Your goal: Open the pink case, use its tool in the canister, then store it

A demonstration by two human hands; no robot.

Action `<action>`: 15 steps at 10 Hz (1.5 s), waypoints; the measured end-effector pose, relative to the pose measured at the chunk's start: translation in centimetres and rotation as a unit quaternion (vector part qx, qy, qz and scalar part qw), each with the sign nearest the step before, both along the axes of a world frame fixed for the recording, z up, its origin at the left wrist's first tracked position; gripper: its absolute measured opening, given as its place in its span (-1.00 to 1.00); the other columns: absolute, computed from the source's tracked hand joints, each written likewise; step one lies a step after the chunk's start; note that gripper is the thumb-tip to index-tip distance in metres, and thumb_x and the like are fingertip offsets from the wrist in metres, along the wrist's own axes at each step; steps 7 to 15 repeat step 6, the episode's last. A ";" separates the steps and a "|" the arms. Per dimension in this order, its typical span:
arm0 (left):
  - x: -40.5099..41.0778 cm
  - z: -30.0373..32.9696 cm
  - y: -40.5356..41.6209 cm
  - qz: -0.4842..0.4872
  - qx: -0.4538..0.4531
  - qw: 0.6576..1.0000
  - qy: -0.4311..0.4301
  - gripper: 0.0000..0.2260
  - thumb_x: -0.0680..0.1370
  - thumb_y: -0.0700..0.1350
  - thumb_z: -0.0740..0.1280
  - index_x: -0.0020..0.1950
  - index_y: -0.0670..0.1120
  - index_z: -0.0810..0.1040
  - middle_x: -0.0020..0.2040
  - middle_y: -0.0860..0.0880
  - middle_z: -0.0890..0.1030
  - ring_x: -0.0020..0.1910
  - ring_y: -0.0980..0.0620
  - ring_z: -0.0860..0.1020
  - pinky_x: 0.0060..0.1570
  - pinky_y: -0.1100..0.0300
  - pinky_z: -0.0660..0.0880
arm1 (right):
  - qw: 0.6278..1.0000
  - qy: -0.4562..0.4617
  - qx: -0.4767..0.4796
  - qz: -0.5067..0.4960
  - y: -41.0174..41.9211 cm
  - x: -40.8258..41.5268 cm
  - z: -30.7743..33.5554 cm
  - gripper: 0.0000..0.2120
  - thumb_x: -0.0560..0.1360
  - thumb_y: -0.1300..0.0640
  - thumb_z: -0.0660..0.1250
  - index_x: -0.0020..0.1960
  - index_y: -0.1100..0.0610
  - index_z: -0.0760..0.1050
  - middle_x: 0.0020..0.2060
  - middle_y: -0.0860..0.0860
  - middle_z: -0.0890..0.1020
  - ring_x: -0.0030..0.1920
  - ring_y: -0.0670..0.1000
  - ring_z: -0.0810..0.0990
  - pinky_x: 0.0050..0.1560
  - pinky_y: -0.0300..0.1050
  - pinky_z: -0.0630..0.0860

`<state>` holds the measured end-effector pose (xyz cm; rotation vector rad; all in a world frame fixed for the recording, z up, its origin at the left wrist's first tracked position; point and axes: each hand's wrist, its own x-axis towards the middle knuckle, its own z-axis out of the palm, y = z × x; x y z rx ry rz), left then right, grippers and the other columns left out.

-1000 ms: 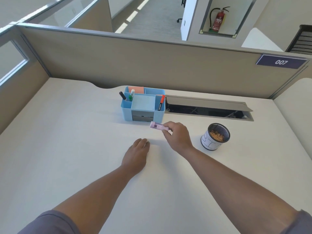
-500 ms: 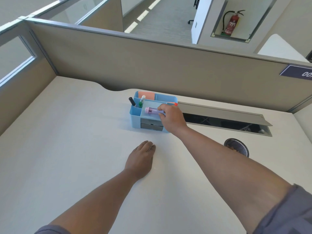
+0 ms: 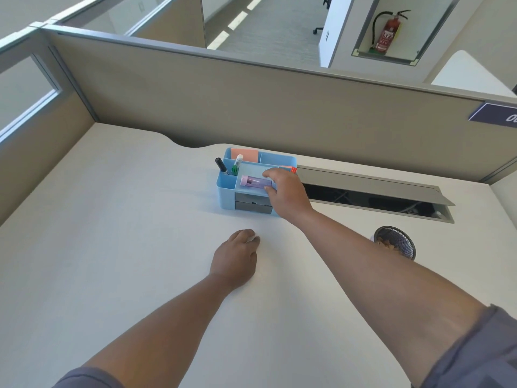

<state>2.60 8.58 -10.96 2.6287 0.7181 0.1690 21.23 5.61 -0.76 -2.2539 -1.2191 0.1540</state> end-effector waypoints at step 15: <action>2.8 13.1 -2.4 -0.039 0.110 0.987 -0.107 -0.70 0.61 -0.19 0.22 0.33 -0.11 0.54 0.28 -0.05 0.60 0.26 -0.10 0.55 0.16 0.02 0.55 | 0.988 -0.095 0.076 -0.091 -12.4 -4.3 4.8 -0.68 0.53 0.28 0.31 0.28 0.22 0.56 0.23 0.13 0.62 0.23 0.22 0.57 0.21 0.09 0.46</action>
